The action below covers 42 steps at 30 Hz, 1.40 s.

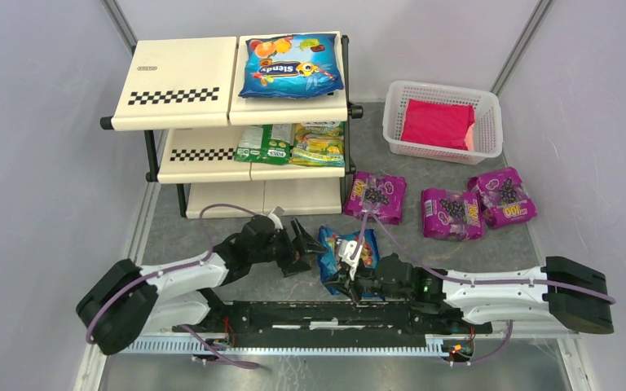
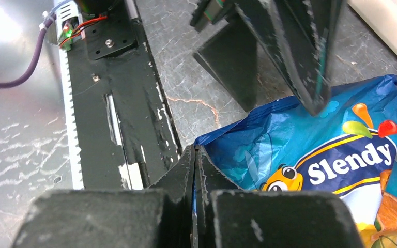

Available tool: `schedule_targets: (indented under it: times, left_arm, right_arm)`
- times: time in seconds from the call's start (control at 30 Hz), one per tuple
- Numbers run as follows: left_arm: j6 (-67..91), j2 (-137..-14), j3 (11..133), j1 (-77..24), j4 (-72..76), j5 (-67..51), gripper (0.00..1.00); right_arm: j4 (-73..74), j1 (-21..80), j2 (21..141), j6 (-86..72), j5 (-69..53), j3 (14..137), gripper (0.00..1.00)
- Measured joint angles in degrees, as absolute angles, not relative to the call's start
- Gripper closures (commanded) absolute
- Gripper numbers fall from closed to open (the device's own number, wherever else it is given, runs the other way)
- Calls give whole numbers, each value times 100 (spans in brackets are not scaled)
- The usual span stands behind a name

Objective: Place and organize the candy bags onto the shelf

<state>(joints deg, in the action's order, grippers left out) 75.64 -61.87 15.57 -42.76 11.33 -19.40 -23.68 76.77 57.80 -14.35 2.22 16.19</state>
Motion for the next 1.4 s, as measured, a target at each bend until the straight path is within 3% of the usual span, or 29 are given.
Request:
schedule_targets:
  times: [0.33,0.63,0.77,0.8,0.83,0.9,0.97,1.1,1.17,1.4]
  left_arm:
    - [7590,-7846,2383,-4917,1813,-1955,3]
    - [7555,-8947,3037,-5207,2012,-1942,26]
    - [7555,-9098,3135,-5343,2023,-1837,43]
    - [7555,-9111,3146,-5363,2029,-1806,53]
    - [7557,-9113,3146,-5374,2032,-1785,58]
    - [7555,-9113,3146,-5387,2034,-1743,64]
    - [7553,-9113,3146,-5387,2036,-1712,66]
    - [7555,-9111,3140,-5387,2053,-1702,67]
    - [7555,-9089,3074,-5387,2147,-1699,68]
    - [7507,-8624,2845,-5380,2018,-1653,72]
  right_arm:
    - [-2432,7594,5341,-1122,-99,1321,100]
    - [-2532,7524,5074,-1111,-248,1096,100]
    - [-2556,7524,4954,-1127,-235,1013,98]
    - [-2543,7524,4943,-1127,-224,1013,86]
    - [-2512,7524,4928,-1127,-169,1013,68]
    - [-2401,7524,4899,-1173,14,1022,56]
    - [-2084,7524,4884,-1116,244,1135,49]
    - [-1240,7520,4864,-952,580,1616,26]
    - [-823,7520,4768,-873,773,1896,19]
    - [574,7520,4195,-670,1653,2897,18]
